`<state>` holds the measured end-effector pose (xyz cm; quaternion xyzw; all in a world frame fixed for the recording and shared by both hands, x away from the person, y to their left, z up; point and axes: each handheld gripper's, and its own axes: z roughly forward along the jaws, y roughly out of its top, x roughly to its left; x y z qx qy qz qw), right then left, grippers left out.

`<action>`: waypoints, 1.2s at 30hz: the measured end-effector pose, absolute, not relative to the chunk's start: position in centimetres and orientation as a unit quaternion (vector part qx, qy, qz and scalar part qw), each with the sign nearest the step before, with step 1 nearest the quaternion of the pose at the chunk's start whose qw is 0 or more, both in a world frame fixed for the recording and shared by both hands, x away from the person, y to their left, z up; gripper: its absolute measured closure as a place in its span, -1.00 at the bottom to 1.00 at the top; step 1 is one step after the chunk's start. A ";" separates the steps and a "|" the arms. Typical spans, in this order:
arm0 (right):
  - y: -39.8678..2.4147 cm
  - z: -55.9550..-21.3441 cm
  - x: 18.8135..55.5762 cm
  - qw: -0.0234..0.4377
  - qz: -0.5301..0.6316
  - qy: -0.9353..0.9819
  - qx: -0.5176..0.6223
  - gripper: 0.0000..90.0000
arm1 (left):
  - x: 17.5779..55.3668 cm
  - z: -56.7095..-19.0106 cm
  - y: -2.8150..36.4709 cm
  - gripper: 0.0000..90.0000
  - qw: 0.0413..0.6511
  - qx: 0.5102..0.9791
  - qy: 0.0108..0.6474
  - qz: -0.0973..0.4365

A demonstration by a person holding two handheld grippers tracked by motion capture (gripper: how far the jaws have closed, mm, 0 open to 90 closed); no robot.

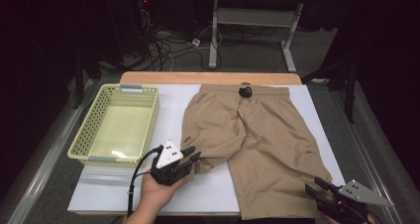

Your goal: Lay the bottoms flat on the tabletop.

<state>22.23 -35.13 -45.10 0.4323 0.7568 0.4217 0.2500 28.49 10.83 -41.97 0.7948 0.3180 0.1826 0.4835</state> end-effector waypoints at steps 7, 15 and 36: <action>-35.1 -45.2 22.4 0.249 0.420 0.758 0.432 0.24 | 26.8 -42.4 5.9 0.51 0.469 0.830 0.256 0.160; -35.2 -45.1 22.1 0.251 0.422 0.757 0.432 0.24 | 30.0 -47.6 6.1 0.34 0.345 0.869 0.306 0.182; -35.3 -45.0 22.2 0.251 0.423 0.757 0.431 0.24 | 26.0 -42.4 6.0 0.84 0.468 0.844 0.226 0.132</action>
